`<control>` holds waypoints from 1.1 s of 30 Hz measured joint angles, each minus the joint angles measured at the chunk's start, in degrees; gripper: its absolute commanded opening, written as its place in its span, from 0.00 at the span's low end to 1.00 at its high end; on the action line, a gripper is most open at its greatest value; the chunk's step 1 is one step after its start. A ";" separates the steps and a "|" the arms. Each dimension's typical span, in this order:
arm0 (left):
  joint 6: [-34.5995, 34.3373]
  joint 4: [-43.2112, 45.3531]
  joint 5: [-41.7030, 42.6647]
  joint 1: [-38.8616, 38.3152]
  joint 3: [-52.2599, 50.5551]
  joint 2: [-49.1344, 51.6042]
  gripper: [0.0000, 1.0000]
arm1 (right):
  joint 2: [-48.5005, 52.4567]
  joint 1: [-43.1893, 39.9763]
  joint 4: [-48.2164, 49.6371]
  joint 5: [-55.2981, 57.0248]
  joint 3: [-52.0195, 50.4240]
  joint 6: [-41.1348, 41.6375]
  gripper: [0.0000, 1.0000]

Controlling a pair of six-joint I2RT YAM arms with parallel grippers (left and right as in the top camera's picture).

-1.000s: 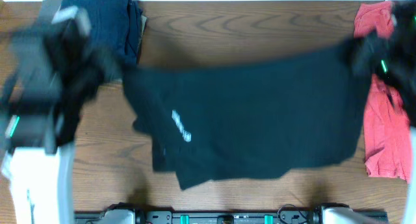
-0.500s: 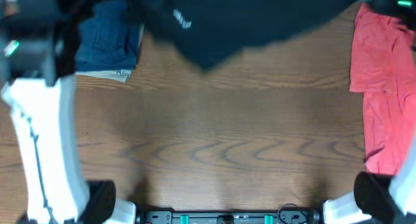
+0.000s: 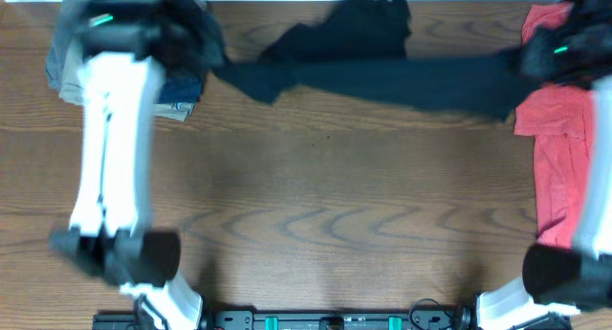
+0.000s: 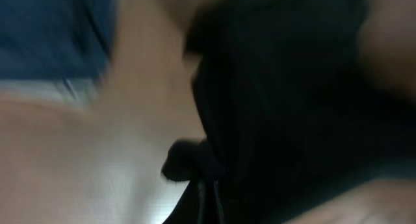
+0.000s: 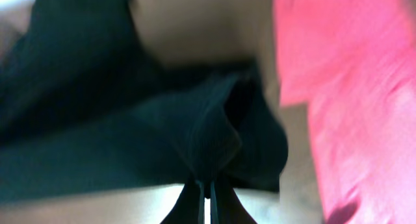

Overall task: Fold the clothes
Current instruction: 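Lift the shirt with both grippers and swing it toward the back, then lay the black shirt flat and release both grippers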

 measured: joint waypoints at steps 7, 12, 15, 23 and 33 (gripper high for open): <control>-0.02 -2.78 -0.02 -2.01 -14.95 5.68 0.06 | 0.76 1.44 2.60 -1.88 -18.73 0.02 0.01; -0.02 -6.36 0.17 -1.90 -15.02 -0.26 0.06 | -2.23 1.42 0.31 -1.92 -21.84 0.42 0.01; 0.00 -9.94 0.37 -1.90 -14.99 -5.84 0.06 | -6.73 1.42 -2.62 -1.95 -21.86 0.68 0.01; 0.02 -15.58 -0.52 -1.90 -15.21 -13.40 0.06 | -21.86 1.60 -3.15 -2.10 -30.03 2.62 0.01; 0.00 -18.12 -0.70 -1.90 -28.00 -17.40 0.06 | -34.03 2.19 1.46 -2.36 -48.59 8.15 0.01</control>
